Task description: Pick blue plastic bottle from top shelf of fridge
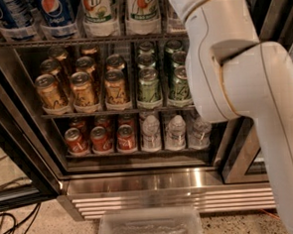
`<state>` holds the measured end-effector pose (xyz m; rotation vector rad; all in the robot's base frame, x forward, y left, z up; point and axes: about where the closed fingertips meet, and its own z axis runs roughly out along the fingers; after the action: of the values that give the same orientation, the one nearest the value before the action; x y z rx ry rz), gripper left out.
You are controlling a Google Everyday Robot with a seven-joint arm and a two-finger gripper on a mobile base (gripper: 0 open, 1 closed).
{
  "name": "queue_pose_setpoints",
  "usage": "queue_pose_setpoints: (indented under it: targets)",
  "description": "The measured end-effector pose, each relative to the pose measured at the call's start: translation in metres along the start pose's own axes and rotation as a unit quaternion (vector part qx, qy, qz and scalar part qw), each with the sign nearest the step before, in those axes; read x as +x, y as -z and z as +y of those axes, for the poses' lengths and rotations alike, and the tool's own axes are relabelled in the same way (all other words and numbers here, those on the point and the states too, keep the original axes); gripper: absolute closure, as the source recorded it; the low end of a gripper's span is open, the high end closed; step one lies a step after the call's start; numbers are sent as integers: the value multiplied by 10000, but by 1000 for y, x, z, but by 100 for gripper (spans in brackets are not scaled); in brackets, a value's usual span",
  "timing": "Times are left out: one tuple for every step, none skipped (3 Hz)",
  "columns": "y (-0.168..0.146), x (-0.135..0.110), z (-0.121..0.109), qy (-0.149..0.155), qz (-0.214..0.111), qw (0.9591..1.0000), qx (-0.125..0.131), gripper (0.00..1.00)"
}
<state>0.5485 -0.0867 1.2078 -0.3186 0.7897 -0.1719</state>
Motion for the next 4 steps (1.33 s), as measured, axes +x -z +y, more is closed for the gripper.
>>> queue_pose_setpoints:
  targets:
    - [61, 14, 0, -614, 470, 9967, -236, 100]
    - [126, 24, 22, -1493, 903, 9834, -507, 100]
    - [189, 11, 92, -2267, 1060, 9594, -1302, 100]
    - [226, -7, 150, -2638, 986, 9353, -2144, 100]
